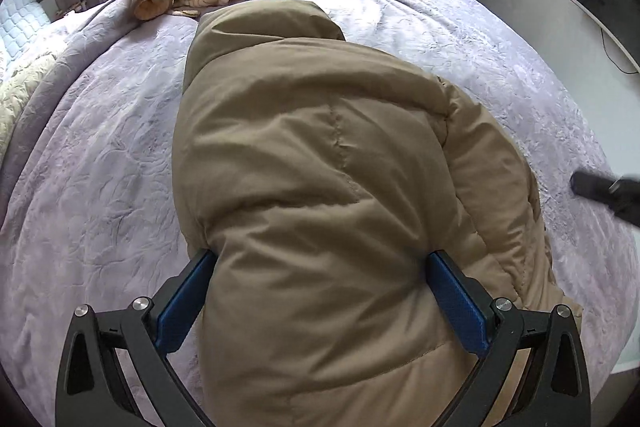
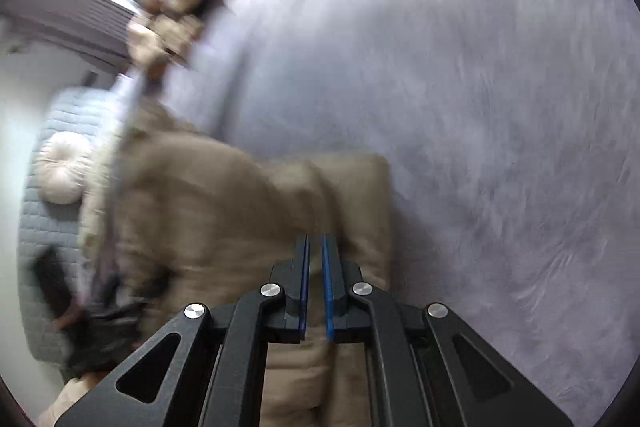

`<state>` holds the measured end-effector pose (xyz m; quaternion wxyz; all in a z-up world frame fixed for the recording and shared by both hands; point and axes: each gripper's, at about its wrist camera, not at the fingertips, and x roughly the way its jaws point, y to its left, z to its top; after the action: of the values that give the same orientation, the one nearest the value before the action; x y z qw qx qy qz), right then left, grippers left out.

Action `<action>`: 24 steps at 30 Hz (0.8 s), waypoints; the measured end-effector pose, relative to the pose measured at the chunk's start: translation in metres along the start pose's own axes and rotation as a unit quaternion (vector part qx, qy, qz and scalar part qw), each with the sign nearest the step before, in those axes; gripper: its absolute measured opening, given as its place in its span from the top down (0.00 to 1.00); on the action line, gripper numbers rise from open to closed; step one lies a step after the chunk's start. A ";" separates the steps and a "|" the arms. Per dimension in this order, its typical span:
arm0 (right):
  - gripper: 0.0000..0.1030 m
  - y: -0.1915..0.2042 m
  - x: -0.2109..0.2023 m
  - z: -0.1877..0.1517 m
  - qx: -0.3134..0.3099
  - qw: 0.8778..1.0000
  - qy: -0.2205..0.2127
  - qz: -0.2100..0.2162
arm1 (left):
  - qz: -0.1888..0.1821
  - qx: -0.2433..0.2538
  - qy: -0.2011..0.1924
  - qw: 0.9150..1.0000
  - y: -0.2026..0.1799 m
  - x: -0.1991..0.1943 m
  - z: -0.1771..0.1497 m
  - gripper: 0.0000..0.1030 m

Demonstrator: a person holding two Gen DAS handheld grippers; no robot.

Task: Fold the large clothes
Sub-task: 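Hold the khaki coat bundle with the left tool while the right tool pinches its folded edge, then lower the coat bundle onto the bed and open both tools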

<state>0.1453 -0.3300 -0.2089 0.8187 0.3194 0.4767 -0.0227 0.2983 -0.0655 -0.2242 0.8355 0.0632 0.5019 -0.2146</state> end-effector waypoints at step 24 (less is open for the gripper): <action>0.98 0.016 0.094 -0.033 -0.086 0.986 0.080 -0.115 | 0.025 -0.028 0.035 0.999 0.020 -0.027 -0.100 0.00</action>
<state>0.1764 -0.2747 -0.2867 0.7941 0.1917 0.5747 -0.0495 0.2148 -0.0078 -0.2514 0.8241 0.0599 0.5348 -0.1769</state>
